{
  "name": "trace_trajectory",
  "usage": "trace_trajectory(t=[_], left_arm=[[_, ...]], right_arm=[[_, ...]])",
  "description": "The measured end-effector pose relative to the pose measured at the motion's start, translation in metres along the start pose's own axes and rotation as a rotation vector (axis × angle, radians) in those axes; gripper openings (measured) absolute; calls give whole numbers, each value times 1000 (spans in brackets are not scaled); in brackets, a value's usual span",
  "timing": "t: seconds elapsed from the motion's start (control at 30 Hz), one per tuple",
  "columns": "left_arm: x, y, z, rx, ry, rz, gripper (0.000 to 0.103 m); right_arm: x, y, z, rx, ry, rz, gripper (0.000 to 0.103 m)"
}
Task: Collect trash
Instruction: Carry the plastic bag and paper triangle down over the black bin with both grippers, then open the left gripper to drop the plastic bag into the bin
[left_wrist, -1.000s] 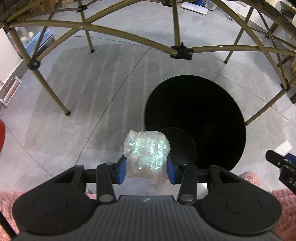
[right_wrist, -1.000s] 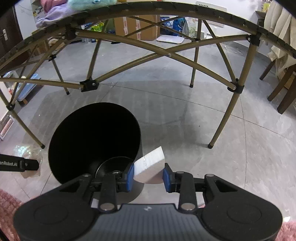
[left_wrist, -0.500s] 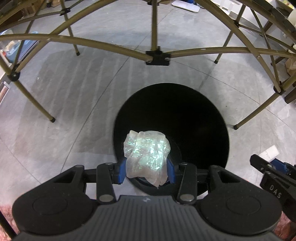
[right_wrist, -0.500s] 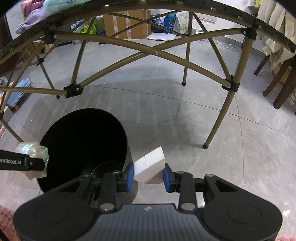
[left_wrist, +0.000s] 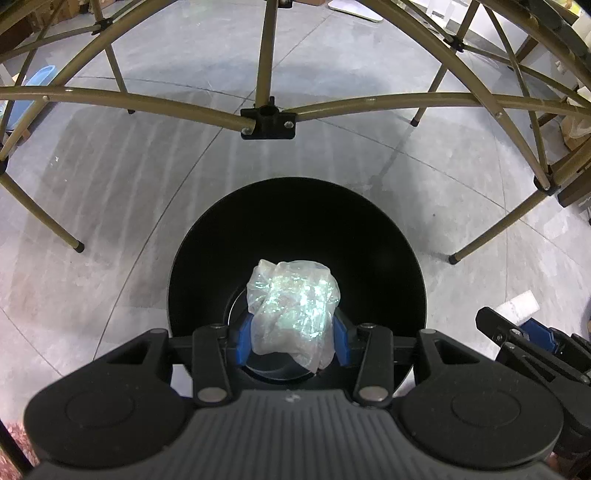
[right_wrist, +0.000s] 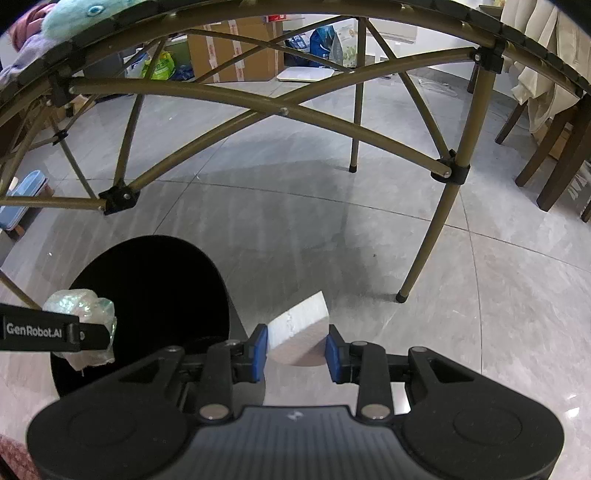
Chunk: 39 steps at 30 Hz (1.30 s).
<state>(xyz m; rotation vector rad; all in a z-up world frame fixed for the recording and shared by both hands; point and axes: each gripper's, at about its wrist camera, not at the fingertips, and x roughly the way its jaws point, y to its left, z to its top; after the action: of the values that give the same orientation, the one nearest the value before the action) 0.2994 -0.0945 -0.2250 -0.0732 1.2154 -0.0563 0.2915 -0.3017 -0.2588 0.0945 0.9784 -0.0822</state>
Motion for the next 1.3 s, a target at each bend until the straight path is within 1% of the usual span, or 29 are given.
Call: trace_trajectory(t=[0.23, 0.37, 0.63, 0.67, 0.7, 0.73, 0.77, 0.8, 0.83, 0.87, 0.9, 1.1, 1.3], left_arm=[[7, -7, 4, -10, 3, -4, 43], [13, -11, 3, -6, 20, -2, 43], [16, -10, 3, -8, 22, 4, 44], [16, -10, 2, -4, 22, 3, 46], [15, -10, 2, -1, 24, 3, 51], [15, -9, 2, -3, 24, 5, 54], [14, -8, 2, -5, 22, 5, 65], [13, -7, 2, -9, 19, 6, 82], [12, -7, 2, -14, 13, 8, 89], [11, -5, 2, -21, 2, 14, 100], [9, -4, 3, -25, -5, 20, 103], [16, 1, 4, -38, 31, 35, 103], [11, 1, 3, -19, 15, 38, 103]], right_arm=[[4, -4, 3, 9, -3, -2, 31], [4, -6, 1, 10, 0, -2, 31], [5, -7, 0, 5, 0, 5, 31], [5, -7, 0, 3, -1, 5, 31], [5, -6, 0, 1, -1, 5, 31], [5, -6, 0, 1, -2, 4, 31], [4, -6, 0, 1, -2, 4, 31], [4, -6, 0, 1, -1, 4, 31], [4, -6, 0, 1, -2, 5, 31], [4, -6, 0, 0, -2, 6, 31], [4, -5, -1, -1, -2, 6, 31], [5, -5, -1, 0, 3, 6, 32], [5, -5, -2, 0, 7, 9, 32]])
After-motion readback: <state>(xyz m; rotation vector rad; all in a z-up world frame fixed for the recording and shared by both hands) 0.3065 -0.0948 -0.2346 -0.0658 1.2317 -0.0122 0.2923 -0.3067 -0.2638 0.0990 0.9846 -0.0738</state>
